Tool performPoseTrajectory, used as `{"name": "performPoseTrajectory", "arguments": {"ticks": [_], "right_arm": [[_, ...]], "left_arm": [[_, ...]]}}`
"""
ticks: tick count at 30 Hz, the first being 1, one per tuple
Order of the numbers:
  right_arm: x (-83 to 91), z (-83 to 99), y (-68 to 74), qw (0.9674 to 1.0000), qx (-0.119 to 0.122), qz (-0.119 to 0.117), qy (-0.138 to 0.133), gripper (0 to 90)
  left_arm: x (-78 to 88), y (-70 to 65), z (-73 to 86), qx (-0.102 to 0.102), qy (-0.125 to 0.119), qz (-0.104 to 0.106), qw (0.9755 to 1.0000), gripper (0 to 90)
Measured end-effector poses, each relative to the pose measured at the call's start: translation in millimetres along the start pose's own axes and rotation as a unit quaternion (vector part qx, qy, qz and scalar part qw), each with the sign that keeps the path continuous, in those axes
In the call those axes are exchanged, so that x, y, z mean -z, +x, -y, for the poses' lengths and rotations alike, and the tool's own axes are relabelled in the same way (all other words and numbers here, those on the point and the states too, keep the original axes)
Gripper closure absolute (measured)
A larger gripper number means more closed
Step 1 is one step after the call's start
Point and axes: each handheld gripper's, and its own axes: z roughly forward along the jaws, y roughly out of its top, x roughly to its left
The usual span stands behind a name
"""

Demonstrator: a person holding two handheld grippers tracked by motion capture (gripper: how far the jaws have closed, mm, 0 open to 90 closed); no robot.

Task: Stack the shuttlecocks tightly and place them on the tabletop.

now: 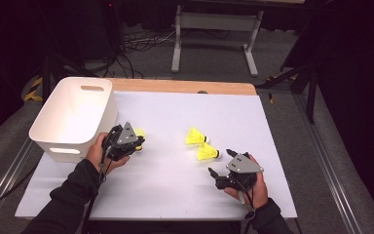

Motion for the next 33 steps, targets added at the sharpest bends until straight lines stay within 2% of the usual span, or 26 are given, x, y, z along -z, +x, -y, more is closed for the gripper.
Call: {"name": "performPoseTrajectory", "arguments": {"ticks": [2, 4, 5, 8, 11, 17, 18, 21, 23, 25, 33], "right_arm": [[-0.2, 0.3, 0.0, 1.0000, -0.001, -0.002, 0.000, 15.0], [-0.5, 0.6, -0.2, 1.0000, -0.001, -0.001, 0.001, 14.9], [-0.5, 0.8, -0.3, 1.0000, -0.001, -0.002, 0.001, 14.9], [0.0, 1.4, -0.8, 1.0000, -0.002, -0.001, 0.002, 14.9], [0.5, 1.9, -1.3, 1.0000, -0.003, 0.000, 0.001, 15.0], [0.8, 1.8, -1.2, 1.0000, -0.001, 0.001, 0.001, 14.9], [0.7, 1.8, -1.2, 1.0000, -0.001, 0.001, 0.001, 14.9], [0.3, 2.0, -1.3, 1.0000, -0.003, 0.000, 0.003, 15.0], [-0.1, 2.2, -1.2, 1.0000, -0.002, -0.001, 0.004, 14.9], [-0.5, 2.2, -1.0, 1.0000, 0.001, -0.001, 0.005, 15.0], [-0.2, 2.2, 0.4, 1.0000, 0.005, -0.004, 0.006, 14.8]], "left_arm": [[-2.5, -1.1, -3.4, -0.005, -0.003, 0.006, 1.0000, 84.2], [-5.1, -3.0, -7.5, -0.010, -0.011, 0.032, 0.9994, 86.5], [-6.0, -4.5, -9.3, -0.013, -0.012, 0.038, 0.9991, 87.2], [-10.1, -10.2, -13.9, -0.026, -0.010, 0.045, 0.9986, 88.9], [-12.8, -10.7, -17.2, -0.039, -0.009, 0.029, 0.9988, 89.8], [-14.6, 5.3, -18.8, -0.031, -0.001, -0.020, 0.9993, 89.8], [-14.7, 8.0, -18.7, -0.035, -0.002, -0.023, 0.9991, 89.7], [-15.2, 12.8, -20.3, -0.030, -0.008, -0.031, 0.9991, 89.8], [-17.8, 11.6, -23.5, -0.042, -0.004, -0.026, 0.9988, 89.8], [-21.7, 7.1, -24.9, -0.043, 0.004, -0.017, 0.9989, 89.7], [-30.3, 1.8, -30.4, -0.040, 0.003, 0.009, 0.9991, 85.8]]}}
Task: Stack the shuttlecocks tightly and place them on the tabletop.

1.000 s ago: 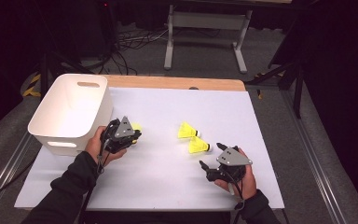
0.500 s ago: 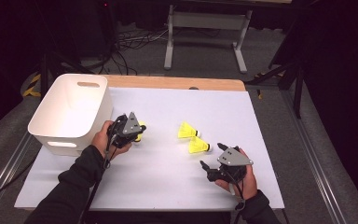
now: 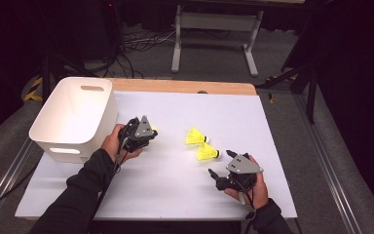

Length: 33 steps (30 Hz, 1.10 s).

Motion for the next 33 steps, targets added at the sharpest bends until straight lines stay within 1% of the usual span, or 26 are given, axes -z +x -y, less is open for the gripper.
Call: {"name": "performPoseTrajectory", "arguments": {"ticks": [1, 2, 3, 4, 6, 8, 9, 10, 11, 12, 14, 15, 16, 17, 18, 20, 23, 25, 27, 29, 30, 32, 33], "right_arm": [[0.0, -0.1, 0.2, 1.0000, 0.001, 0.000, 0.000, 14.8], [0.0, -0.1, 0.3, 1.0000, 0.001, -0.001, 0.001, 14.8], [0.0, -0.1, 0.3, 1.0000, 0.002, -0.002, 0.001, 14.7], [0.0, -0.1, 0.3, 1.0000, 0.002, -0.002, 0.001, 14.7], [0.1, -0.2, 0.5, 1.0000, 0.002, -0.003, 0.001, 14.7], [0.2, -0.3, 0.9, 1.0000, 0.003, -0.004, 0.002, 14.7], [0.2, -0.4, 1.1, 1.0000, 0.003, -0.005, 0.002, 14.7], [0.4, -0.4, 1.0, 1.0000, 0.000, -0.007, 0.000, 14.7], [0.8, -0.7, 0.9, 0.9999, -0.006, -0.014, -0.002, 14.8], [1.4, -1.1, 0.7, 0.9998, -0.011, -0.018, -0.006, 14.8], [2.7, -1.8, 0.5, 0.9996, -0.014, -0.020, -0.011, 14.8], [3.0, -1.7, 0.5, 0.9996, -0.014, -0.021, -0.011, 14.8], [3.2, -1.5, 0.4, 0.9996, -0.014, -0.021, -0.011, 14.8], [3.4, -1.1, 0.1, 0.9997, -0.014, -0.020, -0.009, 14.8], [3.4, -0.9, -0.4, 0.9997, -0.015, -0.019, -0.009, 14.8], [3.5, -0.7, -0.6, 0.9997, -0.016, -0.018, -0.008, 14.7], [3.5, -0.9, -0.5, 0.9997, -0.015, -0.018, -0.008, 14.8], [3.0, -0.9, -0.4, 0.9997, -0.016, -0.019, -0.007, 14.8], [2.5, -0.9, 0.1, 0.9997, -0.015, -0.020, -0.005, 14.8], [2.0, -0.9, 0.5, 0.9997, -0.014, -0.021, -0.005, 14.7], [1.8, -0.8, 0.6, 0.9997, -0.014, -0.021, -0.005, 14.7], [1.6, -0.5, 0.6, 0.9996, -0.015, -0.022, -0.004, 14.8], [1.5, -0.3, 0.5, 0.9996, -0.014, -0.023, -0.003, 14.8]], "left_arm": [[-0.6, -0.7, -1.1, 0.001, 0.001, 0.004, 1.0000, 84.5], [-2.0, -0.2, -2.3, -0.002, -0.003, 0.006, 1.0000, 83.7], [-2.8, -0.6, -3.1, 0.000, -0.003, 0.008, 1.0000, 82.8], [-4.5, -1.9, -4.5, 0.006, -0.002, 0.013, 0.9999, 81.7], [-9.0, -3.4, -7.3, -0.001, -0.003, 0.019, 0.9998, 79.6], [-13.0, -5.6, -9.3, -0.003, 0.002, 0.027, 0.9996, 80.7], [-16.2, -6.6, -10.4, -0.005, 0.001, 0.028, 0.9996, 80.6], [-18.8, -7.5, -11.4, -0.004, 0.006, 0.029, 0.9995, 80.5], [-21.8, -7.9, -12.2, -0.006, 0.004, 0.034, 0.9994, 80.5], [-24.2, -8.3, -12.5, -0.005, 0.006, 0.038, 0.9993, 80.5], [-28.7, -8.6, -11.8, 0.001, 0.013, 0.046, 0.9989, 81.2], [-30.1, -8.2, -11.4, 0.001, 0.014, 0.048, 0.9988, 81.7], [-31.4, -7.6, -10.0, 0.006, 0.016, 0.049, 0.9986, 81.5], [-32.4, -6.1, -9.2, 0.008, 0.011, 0.052, 0.9986, 80.7], [-32.3, -6.4, -8.4, 0.014, 0.013, 0.051, 0.9985, 80.3], [-32.5, -6.0, -7.9, 0.015, 0.015, 0.049, 0.9986, 80.3], [-32.7, -6.0, -8.6, 0.015, 0.014, 0.038, 0.9991, 79.3], [-32.6, -5.8, -9.3, 0.018, 0.012, 0.039, 0.9990, 77.0], [-33.0, -5.7, -9.8, 0.017, 0.009, 0.038, 0.9991, 76.8], [-32.1, -6.0, -9.6, 0.024, 0.005, 0.039, 0.9989, 74.7], [-31.2, -5.2, -9.9, 0.021, 0.003, 0.040, 0.9990, 74.7], [-29.2, -5.8, -10.4, 0.025, 0.000, 0.040, 0.9989, 73.7], [-27.6, -6.1, -10.6, 0.024, 0.003, 0.039, 0.9989, 73.7]]}}
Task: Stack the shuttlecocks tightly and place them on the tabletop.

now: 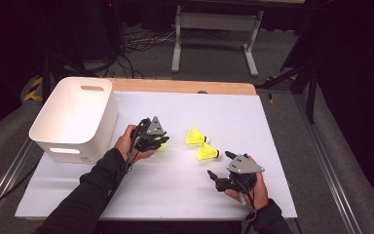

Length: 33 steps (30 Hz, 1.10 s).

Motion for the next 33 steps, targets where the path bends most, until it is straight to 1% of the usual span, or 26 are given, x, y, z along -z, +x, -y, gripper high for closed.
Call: {"name": "performPoseTrajectory", "arguments": {"ticks": [2, 4, 5, 7, 8, 9, 10, 11, 12, 13, 15, 17, 18, 19, 22, 23, 25, 26, 31, 32, 33], "right_arm": [[-0.3, 0.2, -0.2, 1.0000, 0.001, -0.001, 0.001, 14.8], [-0.4, 0.5, -0.6, 1.0000, -0.001, -0.002, 0.002, 14.8], [-0.4, 0.5, -0.8, 1.0000, -0.001, -0.002, 0.002, 14.8], [-0.5, 0.5, -1.0, 1.0000, -0.001, -0.002, 0.002, 14.8], [-0.6, 0.4, -0.8, 1.0000, -0.002, -0.002, 0.002, 14.8], [-0.7, 0.4, -0.5, 1.0000, -0.001, -0.003, 0.003, 14.8], [-0.8, 0.5, -0.4, 1.0000, 0.000, -0.003, 0.003, 14.8], [-1.1, 0.5, -0.3, 1.0000, -0.001, -0.003, 0.003, 14.8], [-1.3, 0.7, -0.4, 1.0000, 0.000, -0.003, 0.004, 14.8], [-1.5, 0.9, -0.3, 1.0000, 0.000, -0.006, 0.005, 14.8], [-1.4, 1.0, 0.0, 1.0000, 0.001, -0.006, 0.006, 14.8], [-1.1, 0.9, 0.0, 1.0000, 0.000, -0.006, 0.005, 14.8], [-1.0, 0.9, -0.1, 1.0000, 0.000, -0.006, 0.005, 14.8], [-1.0, 0.9, -0.2, 1.0000, 0.000, -0.006, 0.004, 14.7], [-1.0, 0.9, -0.4, 1.0000, 0.001, -0.006, 0.005, 14.7], [-1.1, 0.9, -0.4, 1.0000, 0.001, -0.005, 0.005, 14.8], [-1.0, 0.8, -0.2, 1.0000, 0.001, -0.005, 0.006, 14.7], [-0.9, 0.8, 0.0, 1.0000, 0.002, -0.005, 0.006, 14.8], [-0.6, 0.8, -0.4, 1.0000, 0.003, -0.003, 0.006, 14.7], [-0.7, 0.6, -0.3, 1.0000, 0.003, -0.003, 0.006, 14.8], [-0.7, 0.5, 0.0, 1.0000, 0.003, -0.003, 0.005, 14.7]], "left_arm": [[0.7, 0.0, -0.2, -0.002, -0.004, -0.002, 1.0000, 73.5], [2.0, 0.8, -0.8, 0.000, -0.006, -0.010, 0.9999, 71.9], [3.0, 1.6, -1.3, 0.001, -0.010, -0.005, 0.9999, 71.4], [4.6, 0.9, -2.2, 0.001, -0.008, -0.006, 1.0000, 71.9], [6.0, 0.7, -3.2, 0.003, -0.013, -0.006, 0.9999, 71.4], [6.4, 0.6, -3.7, 0.005, -0.016, -0.002, 0.9999, 71.1], [7.2, 0.5, -4.3, 0.004, -0.013, -0.004, 0.9999, 71.5], [6.9, 0.7, -5.0, -0.003, -0.010, -0.009, 0.9999, 71.6], [5.9, 1.0, -4.7, -0.003, -0.003, -0.011, 0.9999, 71.6], [4.5, 2.2, -3.9, -0.002, -0.003, -0.008, 1.0000, 71.6], [2.5, 3.6, -1.9, 0.008, 0.003, 0.002, 1.0000, 71.6], [1.6, 3.6, -0.3, 0.010, -0.001, 0.002, 0.9999, 70.8], [1.6, 3.6, -0.3, 0.010, -0.001, 0.002, 0.9999, 71.5], [2.5, 2.8, -0.7, 0.006, -0.002, 0.000, 1.0000, 71.6], [4.1, 2.2, -1.0, 0.007, -0.002, -0.001, 1.0000, 71.3], [5.1, 2.1, -0.9, 0.005, 0.001, 0.004, 1.0000, 71.6], [4.9, 2.5, 0.4, 0.003, -0.003, 0.004, 1.0000, 70.8], [4.7, 1.9, 1.7, 0.006, -0.001, 0.010, 0.9999, 71.0], [6.2, 0.3, 6.1, 0.007, 0.000, 0.012, 0.9999, 70.2], [7.6, 0.9, 8.0, 0.007, -0.003, 0.010, 0.9999, 70.3], [8.8, 1.1, 8.7, 0.010, -0.002, 0.012, 0.9999, 70.4]]}}
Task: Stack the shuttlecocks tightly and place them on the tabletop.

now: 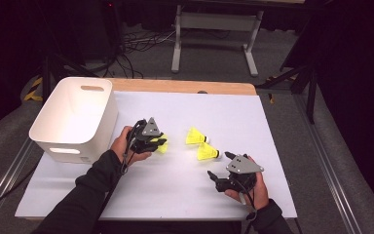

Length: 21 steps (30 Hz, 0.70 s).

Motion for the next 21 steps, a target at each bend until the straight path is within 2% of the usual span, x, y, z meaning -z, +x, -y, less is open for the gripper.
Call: {"name": "performPoseTrajectory", "arguments": {"ticks": [4, 10, 13, 18, 21], "right_arm": [[-0.1, -0.1, 0.2, 1.0000, 0.001, 0.000, 0.001, 14.8], [-0.1, 0.1, -0.2, 1.0000, 0.001, 0.000, 0.001, 14.7], [-0.3, 0.1, -0.4, 1.0000, 0.001, 0.001, 0.002, 14.8], [-0.6, -0.2, 0.1, 1.0000, 0.003, 0.000, 0.003, 14.7], [-0.2, -0.1, -0.1, 1.0000, 0.004, 0.001, 0.002, 14.8]], "left_arm": [[3.2, 0.3, 1.7, 0.003, -0.003, -0.001, 1.0000, 70.8], [5.3, -1.9, 4.3, -0.009, -0.001, 0.001, 1.0000, 73.9], [6.5, -2.1, 5.6, -0.001, -0.006, -0.003, 1.0000, 72.6], [6.3, -1.6, 5.3, -0.003, -0.012, -0.006, 0.9999, 72.7], [6.6, -0.3, 6.6, 0.004, -0.017, 0.001, 0.9998, 72.1]]}}
